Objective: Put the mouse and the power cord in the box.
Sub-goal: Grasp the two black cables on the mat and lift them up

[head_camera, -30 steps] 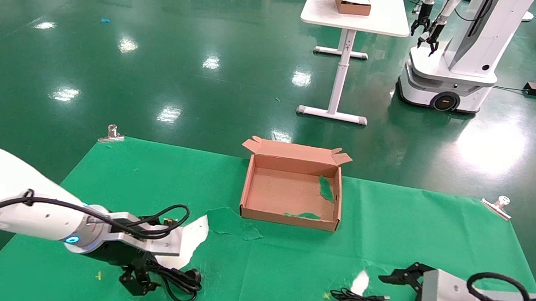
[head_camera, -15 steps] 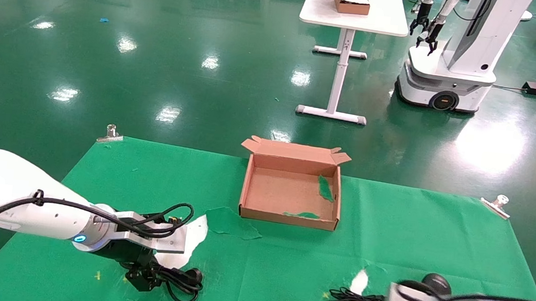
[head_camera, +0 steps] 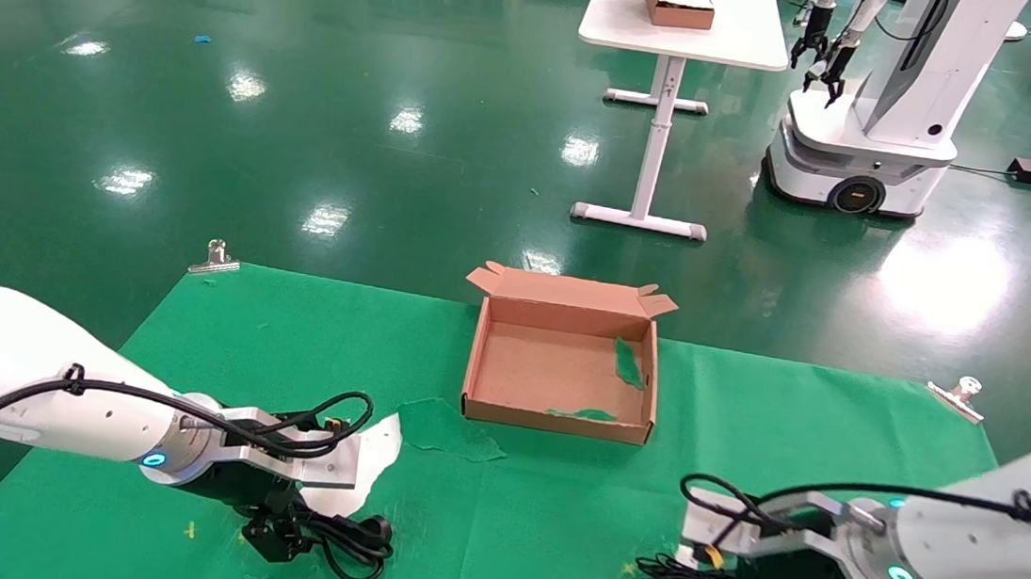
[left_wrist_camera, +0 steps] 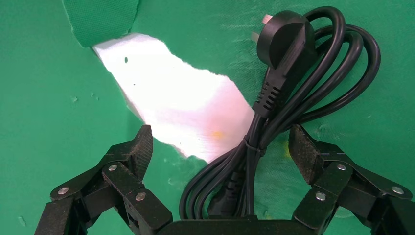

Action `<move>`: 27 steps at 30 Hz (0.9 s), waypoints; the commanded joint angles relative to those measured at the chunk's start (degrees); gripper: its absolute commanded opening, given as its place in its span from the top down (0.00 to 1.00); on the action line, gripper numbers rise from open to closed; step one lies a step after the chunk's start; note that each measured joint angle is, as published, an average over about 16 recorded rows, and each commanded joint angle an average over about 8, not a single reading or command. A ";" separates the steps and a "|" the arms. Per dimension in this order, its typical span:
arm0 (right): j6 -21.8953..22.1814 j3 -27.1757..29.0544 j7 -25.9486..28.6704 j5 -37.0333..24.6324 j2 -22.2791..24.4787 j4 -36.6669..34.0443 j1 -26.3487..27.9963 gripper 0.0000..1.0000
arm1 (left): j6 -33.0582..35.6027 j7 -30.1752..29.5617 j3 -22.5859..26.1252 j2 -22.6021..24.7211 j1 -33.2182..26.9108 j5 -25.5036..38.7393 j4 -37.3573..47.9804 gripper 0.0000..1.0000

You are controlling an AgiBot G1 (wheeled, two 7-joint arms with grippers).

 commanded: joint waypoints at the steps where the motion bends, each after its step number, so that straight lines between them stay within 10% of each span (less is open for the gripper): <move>1: 1.00 -0.14 -1.59 -0.22 -1.68 -3.48 1.13 0.25 | 0.00 0.04 0.00 0.02 -0.01 -0.02 0.05 0.57; 4: 1.87 -0.08 -2.92 -0.18 -2.98 -6.64 2.06 0.63 | -0.02 0.06 0.00 0.03 -0.02 -0.01 0.10 0.95; 8: 2.83 0.09 -3.92 0.00 -4.02 -8.99 2.81 1.00 | -0.07 0.08 0.00 0.04 -0.02 0.00 0.17 1.00; 27: 2.39 0.11 -3.46 0.14 -3.50 -7.96 2.50 1.00 | -0.02 0.08 -0.02 0.02 -0.02 -0.05 0.18 1.00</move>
